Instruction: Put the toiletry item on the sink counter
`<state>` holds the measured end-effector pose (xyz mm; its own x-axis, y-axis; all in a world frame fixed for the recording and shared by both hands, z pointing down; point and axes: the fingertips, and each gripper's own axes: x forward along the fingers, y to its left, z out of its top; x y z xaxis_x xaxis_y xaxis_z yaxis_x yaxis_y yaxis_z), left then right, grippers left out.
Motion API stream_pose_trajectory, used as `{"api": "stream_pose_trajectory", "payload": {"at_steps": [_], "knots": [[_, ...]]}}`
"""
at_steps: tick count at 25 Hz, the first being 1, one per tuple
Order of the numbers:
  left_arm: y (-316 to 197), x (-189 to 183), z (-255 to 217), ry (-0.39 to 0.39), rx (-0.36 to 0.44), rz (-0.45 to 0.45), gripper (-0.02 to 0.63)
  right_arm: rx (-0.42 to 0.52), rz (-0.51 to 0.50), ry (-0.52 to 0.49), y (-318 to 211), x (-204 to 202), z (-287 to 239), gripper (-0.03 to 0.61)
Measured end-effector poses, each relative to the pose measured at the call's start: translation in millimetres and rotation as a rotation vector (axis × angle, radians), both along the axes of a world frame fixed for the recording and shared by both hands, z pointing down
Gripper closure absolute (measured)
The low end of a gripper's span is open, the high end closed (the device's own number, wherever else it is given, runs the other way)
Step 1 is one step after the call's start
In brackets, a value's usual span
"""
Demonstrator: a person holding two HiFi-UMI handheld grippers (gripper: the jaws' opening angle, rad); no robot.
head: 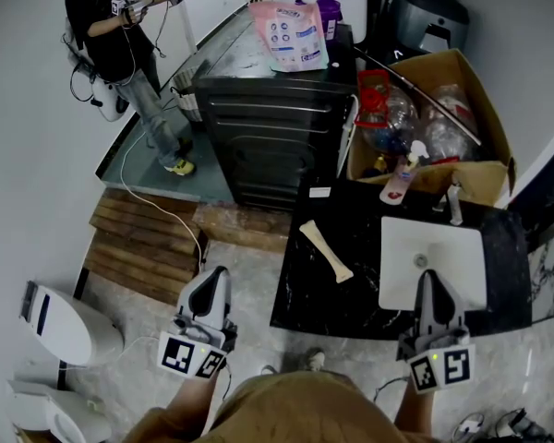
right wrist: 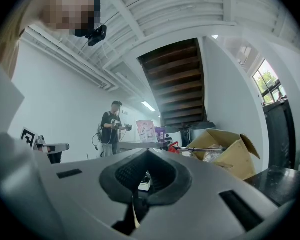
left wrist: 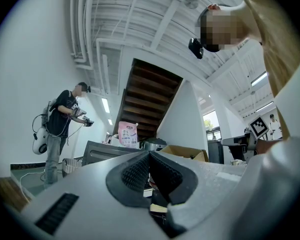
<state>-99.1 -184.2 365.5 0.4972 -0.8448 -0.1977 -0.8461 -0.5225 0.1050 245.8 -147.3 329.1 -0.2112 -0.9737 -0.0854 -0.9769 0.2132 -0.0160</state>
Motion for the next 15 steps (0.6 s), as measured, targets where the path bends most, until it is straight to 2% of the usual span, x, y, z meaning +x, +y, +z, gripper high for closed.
{"api": "stream_pose_trajectory", "payload": {"at_steps": [15], "knots": [[-2.9, 2.7, 1.0, -0.003, -0.001, -0.005, 0.612, -0.002, -0.004, 0.003, -3.5, 2.6, 1.1, 0.575]]}}
